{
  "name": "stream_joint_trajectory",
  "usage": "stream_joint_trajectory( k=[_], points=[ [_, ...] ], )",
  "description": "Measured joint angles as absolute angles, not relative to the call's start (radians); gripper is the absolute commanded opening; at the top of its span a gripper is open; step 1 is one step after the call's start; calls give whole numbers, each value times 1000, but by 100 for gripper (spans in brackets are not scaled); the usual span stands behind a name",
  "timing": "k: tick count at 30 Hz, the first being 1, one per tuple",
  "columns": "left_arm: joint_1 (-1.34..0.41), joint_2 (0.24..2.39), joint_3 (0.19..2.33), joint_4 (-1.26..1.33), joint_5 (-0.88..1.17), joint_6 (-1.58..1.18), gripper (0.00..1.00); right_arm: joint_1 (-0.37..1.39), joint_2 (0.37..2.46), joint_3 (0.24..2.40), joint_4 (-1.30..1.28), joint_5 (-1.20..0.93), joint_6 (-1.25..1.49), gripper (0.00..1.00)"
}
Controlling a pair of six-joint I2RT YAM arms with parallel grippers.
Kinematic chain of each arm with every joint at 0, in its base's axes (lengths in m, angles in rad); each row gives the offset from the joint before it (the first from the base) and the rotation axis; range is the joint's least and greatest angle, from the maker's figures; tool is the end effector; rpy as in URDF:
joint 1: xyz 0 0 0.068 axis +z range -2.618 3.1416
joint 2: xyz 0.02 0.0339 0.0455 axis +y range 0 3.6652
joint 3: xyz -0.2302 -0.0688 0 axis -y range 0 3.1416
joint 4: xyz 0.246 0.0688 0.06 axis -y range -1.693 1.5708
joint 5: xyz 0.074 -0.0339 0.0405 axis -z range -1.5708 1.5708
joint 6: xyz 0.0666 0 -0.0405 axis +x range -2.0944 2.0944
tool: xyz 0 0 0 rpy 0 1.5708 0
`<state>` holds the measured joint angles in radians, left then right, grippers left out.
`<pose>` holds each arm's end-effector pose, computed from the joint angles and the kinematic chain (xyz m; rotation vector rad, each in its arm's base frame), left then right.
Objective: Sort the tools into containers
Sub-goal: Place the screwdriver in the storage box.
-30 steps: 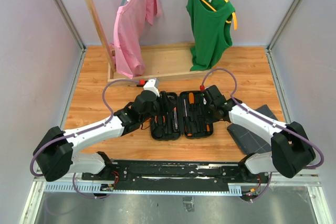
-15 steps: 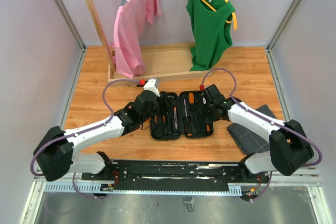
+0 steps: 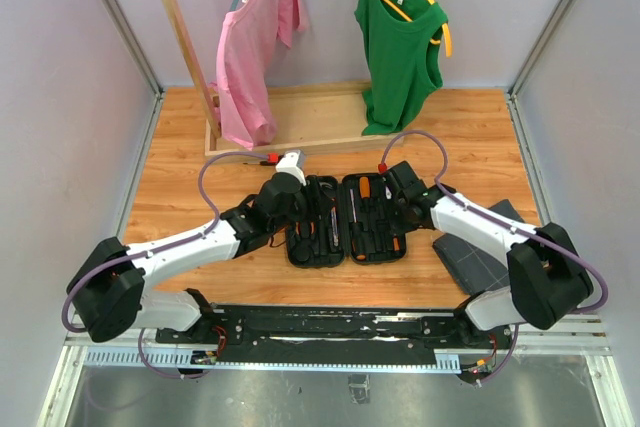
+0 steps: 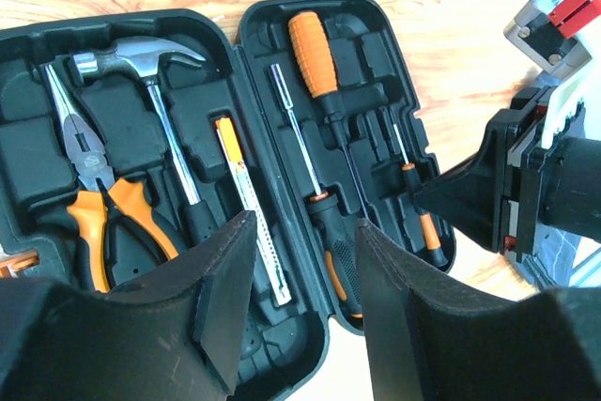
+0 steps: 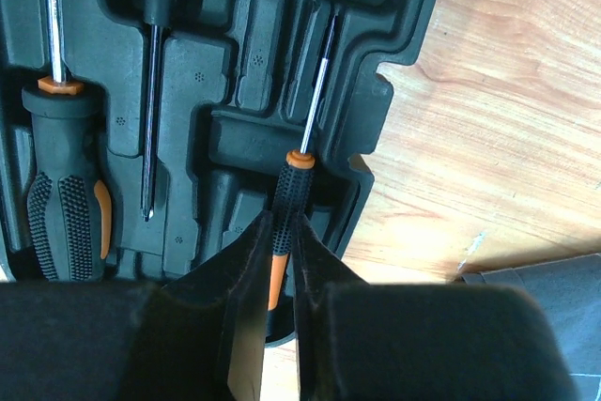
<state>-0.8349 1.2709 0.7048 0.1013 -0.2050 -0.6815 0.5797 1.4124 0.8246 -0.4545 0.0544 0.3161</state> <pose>0.2223 -0.2253 0.1897 0.0280 2.1072 -0.7356 0.2467 0.1572 0.1330 -0.3266 2.6114 0.2438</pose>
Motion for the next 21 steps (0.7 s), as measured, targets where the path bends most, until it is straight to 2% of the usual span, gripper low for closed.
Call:
stream_joint_trajectory(
  k=[21],
  points=[
    [-835,1294,705,102,-196,-682,49,580,1476,873,-496,54,288,11]
  ],
)
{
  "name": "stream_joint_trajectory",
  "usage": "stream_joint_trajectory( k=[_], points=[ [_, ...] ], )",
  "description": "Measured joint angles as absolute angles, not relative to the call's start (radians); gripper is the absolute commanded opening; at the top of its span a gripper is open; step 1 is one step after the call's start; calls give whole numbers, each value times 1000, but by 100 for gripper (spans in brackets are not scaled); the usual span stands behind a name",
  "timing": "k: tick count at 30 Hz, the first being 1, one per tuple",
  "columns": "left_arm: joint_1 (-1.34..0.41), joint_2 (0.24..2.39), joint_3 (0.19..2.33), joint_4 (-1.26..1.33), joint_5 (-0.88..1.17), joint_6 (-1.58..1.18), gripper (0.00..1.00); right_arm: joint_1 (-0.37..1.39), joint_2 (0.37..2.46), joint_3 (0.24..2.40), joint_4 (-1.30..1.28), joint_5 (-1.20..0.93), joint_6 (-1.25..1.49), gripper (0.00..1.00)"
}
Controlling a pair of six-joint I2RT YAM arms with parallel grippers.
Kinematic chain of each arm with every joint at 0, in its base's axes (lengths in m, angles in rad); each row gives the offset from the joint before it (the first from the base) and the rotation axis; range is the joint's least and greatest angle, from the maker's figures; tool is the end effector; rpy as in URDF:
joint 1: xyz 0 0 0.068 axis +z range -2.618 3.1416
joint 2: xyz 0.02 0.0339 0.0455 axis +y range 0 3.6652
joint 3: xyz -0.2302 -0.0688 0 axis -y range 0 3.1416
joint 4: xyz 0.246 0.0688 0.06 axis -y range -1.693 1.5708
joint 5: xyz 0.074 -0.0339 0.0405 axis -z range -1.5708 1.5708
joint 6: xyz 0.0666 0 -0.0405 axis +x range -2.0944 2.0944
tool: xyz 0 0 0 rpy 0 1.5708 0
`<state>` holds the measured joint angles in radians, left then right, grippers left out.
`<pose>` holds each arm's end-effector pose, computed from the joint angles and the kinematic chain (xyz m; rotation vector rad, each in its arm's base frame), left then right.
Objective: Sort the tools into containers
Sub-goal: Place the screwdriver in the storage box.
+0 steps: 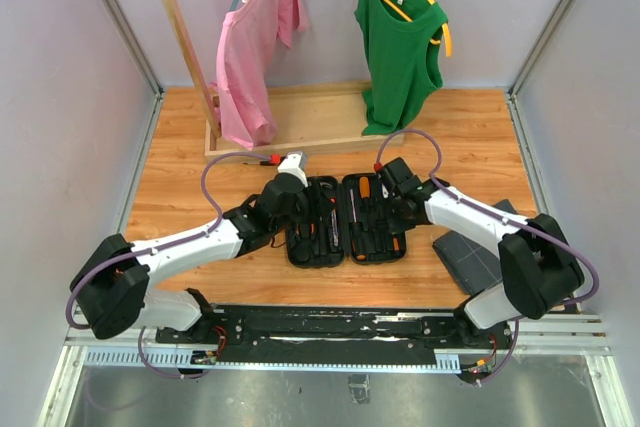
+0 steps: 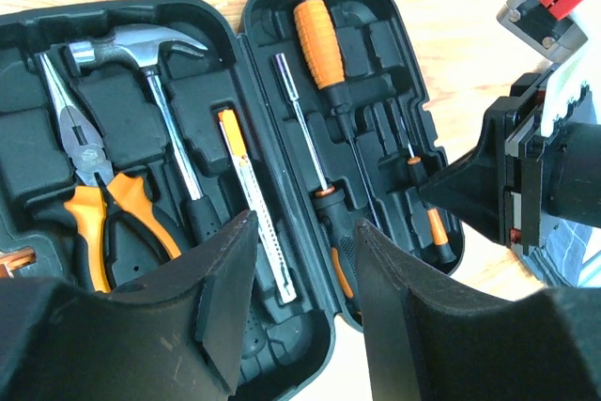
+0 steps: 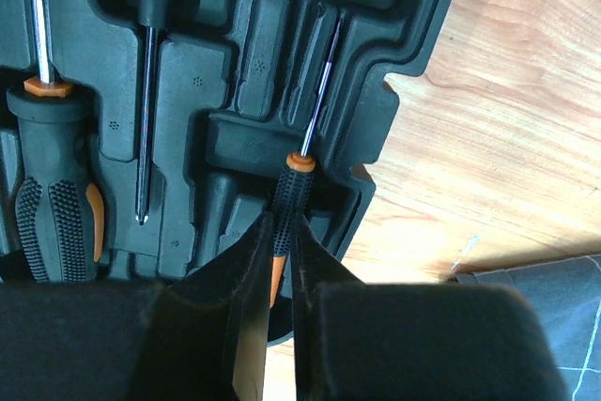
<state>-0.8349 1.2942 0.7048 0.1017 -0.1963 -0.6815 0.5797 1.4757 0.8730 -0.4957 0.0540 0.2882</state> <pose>0.2231 -0.2270 0.1828 0.0374 2.1310 -0.7279 0.2519 0.1606 0.1275 -0.3725 2.6574 0.2058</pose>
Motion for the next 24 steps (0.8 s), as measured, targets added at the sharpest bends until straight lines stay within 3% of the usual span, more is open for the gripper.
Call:
stream_joint_trajectory(
  k=[14,24],
  points=[
    [-835,1314,707,102,-182,-682,49,580,1523,892,-506,51,280,10],
    [-834,1314,715,93,-190,-668,49,580,1475,879,-501,50,271,25]
  ],
)
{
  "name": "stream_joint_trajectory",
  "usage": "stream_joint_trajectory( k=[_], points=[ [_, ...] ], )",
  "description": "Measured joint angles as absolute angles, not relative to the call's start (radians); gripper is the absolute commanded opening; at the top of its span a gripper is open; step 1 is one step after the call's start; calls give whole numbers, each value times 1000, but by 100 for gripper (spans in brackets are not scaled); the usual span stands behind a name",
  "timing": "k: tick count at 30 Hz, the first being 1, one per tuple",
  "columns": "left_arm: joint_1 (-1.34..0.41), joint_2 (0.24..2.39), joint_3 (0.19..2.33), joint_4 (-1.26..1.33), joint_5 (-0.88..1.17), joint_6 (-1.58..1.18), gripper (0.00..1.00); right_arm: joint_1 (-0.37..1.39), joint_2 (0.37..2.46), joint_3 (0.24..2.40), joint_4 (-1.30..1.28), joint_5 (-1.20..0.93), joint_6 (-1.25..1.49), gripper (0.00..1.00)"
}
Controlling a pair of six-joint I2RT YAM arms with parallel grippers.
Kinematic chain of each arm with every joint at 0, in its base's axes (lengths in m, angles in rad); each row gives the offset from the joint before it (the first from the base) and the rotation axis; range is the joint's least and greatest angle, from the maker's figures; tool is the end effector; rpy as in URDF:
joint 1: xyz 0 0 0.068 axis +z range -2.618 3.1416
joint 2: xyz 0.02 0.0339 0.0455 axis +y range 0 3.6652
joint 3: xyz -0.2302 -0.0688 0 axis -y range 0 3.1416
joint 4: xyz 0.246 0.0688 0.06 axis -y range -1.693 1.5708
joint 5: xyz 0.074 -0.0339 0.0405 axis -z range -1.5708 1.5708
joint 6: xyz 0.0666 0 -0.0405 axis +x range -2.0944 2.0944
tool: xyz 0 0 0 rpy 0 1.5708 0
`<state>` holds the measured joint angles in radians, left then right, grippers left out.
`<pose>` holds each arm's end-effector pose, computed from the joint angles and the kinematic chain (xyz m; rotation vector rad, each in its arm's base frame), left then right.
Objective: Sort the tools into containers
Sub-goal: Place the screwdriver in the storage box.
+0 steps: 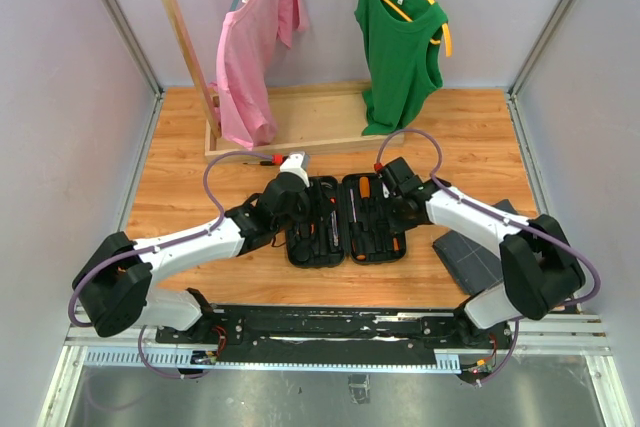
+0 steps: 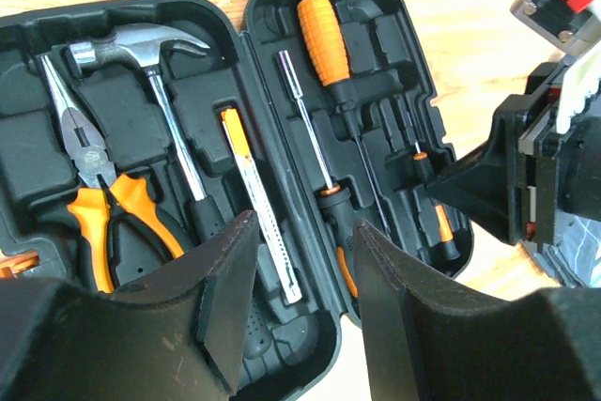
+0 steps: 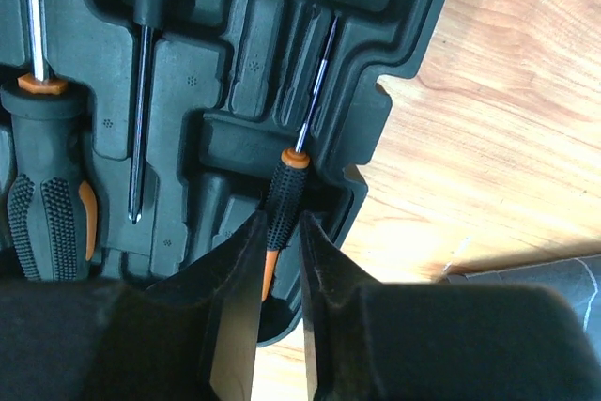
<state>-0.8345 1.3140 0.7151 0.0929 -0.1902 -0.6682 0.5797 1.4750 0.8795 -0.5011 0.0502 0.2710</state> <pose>0.2245 -0.2290 0.1795 0.0580 2.1474 -0.7131 0.2524 0.1612 0.1293 -0.3962 2.6525 0.2061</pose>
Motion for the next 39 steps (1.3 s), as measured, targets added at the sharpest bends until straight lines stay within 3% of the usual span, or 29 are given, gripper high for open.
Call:
stream_joint_trajectory(
  k=[5,10,21,29,39],
  points=[
    [-826,1311,718,74,-199,-650,50,580,1420,875,-498,33,265,38],
    [-782,1282,718,57,-205,-633,53,580,1267,847,-444,18,263,45],
    [-682,1274,740,-33,-326,-653,62,580,1140,726,-372,7,273,47],
    [-664,1381,837,-116,-559,-717,66,580,1089,677,-367,10,286,47],
    [-562,1550,913,-104,-619,-718,68,580,1062,655,-359,30,287,48]
  ],
)
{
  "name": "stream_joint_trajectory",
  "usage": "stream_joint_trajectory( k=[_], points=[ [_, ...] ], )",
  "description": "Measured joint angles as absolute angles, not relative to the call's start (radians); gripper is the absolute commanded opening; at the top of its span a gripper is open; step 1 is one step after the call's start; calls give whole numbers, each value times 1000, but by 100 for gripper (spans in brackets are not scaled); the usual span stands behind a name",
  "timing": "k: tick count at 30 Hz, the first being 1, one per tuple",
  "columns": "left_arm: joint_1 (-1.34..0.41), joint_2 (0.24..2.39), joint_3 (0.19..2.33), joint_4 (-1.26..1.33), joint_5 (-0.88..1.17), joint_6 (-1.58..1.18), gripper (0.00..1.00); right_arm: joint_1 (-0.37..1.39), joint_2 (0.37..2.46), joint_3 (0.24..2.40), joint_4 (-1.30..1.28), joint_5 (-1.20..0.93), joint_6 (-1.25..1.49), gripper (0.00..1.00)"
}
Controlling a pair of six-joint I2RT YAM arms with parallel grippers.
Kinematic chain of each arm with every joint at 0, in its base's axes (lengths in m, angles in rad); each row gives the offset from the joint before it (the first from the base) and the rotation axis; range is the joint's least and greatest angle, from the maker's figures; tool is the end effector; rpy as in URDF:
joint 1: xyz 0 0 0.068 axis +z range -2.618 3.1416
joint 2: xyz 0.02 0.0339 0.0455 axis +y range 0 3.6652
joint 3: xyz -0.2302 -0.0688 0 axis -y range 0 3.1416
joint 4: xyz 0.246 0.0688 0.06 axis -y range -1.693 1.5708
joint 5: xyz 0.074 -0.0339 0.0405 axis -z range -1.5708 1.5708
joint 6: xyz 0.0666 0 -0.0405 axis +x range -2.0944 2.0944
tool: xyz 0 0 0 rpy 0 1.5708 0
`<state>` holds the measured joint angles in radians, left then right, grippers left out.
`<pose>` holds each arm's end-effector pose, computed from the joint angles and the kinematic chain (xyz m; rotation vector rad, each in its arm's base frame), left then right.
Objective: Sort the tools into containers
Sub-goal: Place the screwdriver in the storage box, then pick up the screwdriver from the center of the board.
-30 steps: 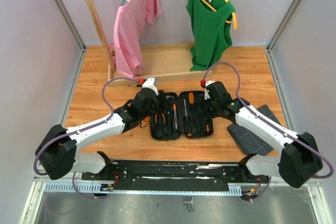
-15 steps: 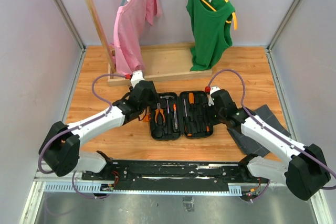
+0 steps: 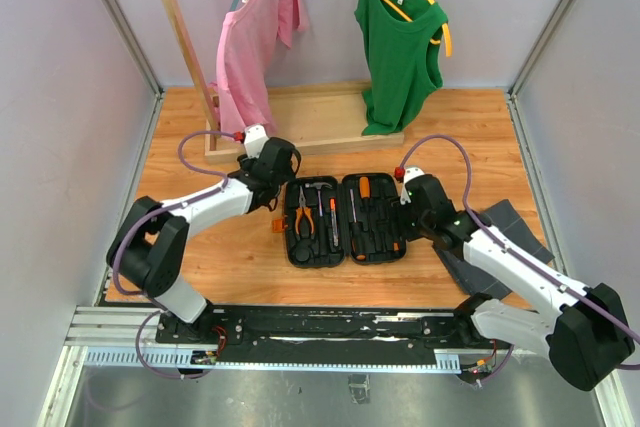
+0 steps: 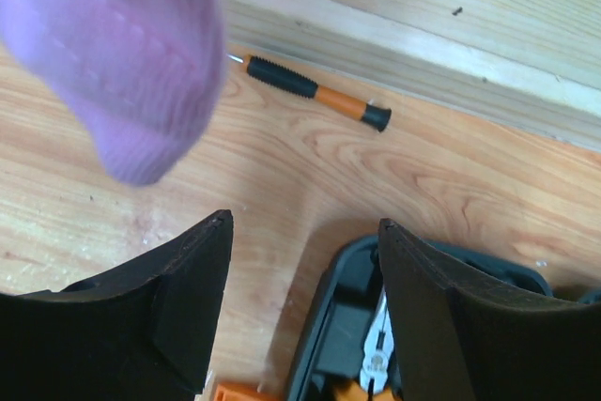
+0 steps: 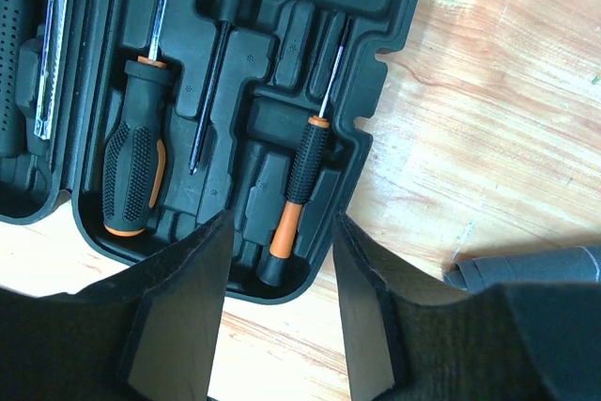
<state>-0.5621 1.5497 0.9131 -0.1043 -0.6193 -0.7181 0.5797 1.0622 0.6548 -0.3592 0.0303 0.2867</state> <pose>0.3110 -0.1502 0.1591 -0.4656 2.1018 -0.0139 0.2176 0.1401 0.1747 -0.3310 2.3477 0.3906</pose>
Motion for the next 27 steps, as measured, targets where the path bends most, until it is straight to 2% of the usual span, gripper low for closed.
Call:
stream_joint_trajectory(
  k=[12,27],
  points=[
    [-489,1723,1006,-46,-630,-715,68,580,1057,619,-337,22,315,48],
    [-472,1837,1080,-29,-636,-719,68,580,1035,601,-336,15,324,48]
  ],
)
